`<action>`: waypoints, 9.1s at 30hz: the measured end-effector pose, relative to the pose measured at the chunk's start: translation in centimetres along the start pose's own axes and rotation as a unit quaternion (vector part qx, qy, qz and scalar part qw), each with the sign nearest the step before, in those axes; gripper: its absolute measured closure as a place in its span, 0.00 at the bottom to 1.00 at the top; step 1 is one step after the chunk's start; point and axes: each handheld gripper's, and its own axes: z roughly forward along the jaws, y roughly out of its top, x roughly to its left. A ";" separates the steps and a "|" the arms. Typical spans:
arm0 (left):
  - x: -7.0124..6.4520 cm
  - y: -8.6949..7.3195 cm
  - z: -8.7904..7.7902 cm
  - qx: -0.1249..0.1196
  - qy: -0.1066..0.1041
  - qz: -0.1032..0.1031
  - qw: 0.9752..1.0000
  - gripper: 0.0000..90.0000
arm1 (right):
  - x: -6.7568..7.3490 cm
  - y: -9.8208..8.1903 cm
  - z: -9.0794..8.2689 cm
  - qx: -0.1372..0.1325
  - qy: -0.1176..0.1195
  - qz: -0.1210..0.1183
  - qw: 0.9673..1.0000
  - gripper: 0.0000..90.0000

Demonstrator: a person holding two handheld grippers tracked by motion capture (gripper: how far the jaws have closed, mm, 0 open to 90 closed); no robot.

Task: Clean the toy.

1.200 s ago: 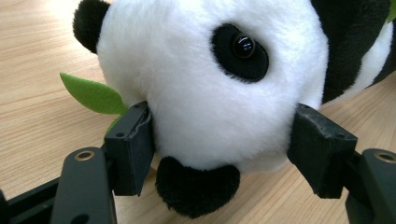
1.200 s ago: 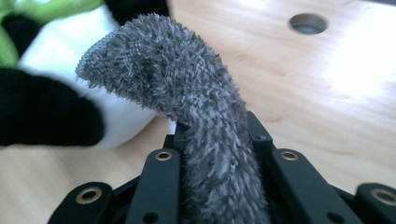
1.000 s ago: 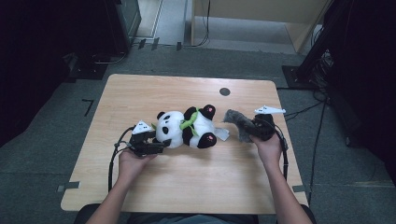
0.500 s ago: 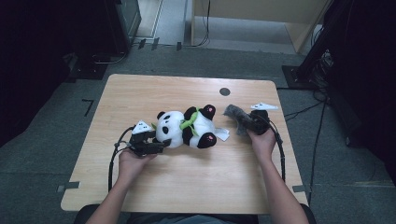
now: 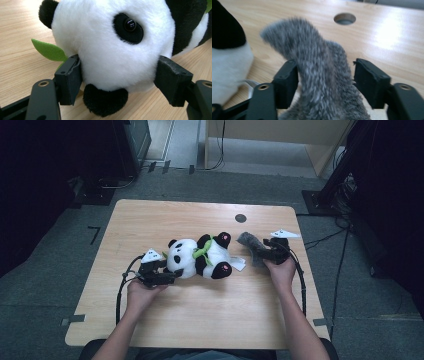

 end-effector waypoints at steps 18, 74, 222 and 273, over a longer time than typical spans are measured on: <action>0.0 0.1 0.0 -0.001 -0.006 -0.002 1.000 0.24 | 3.6 0.4 -3.7 -0.020 0.017 -0.010 1.000 0.35; 0.9 1.2 0.9 -0.014 -0.017 -0.035 0.999 0.22 | 14.6 -1.5 0.6 -0.025 0.099 -0.180 0.978 0.15; 0.1 2.3 -1.9 -0.030 -0.090 -0.071 0.993 0.32 | 13.0 0.5 -3.9 -0.002 0.173 -0.076 0.982 0.35; 1.1 2.3 -2.2 -0.050 -0.033 -0.059 0.996 0.29 | 6.4 -0.1 -5.0 -0.040 0.044 -0.061 0.996 0.34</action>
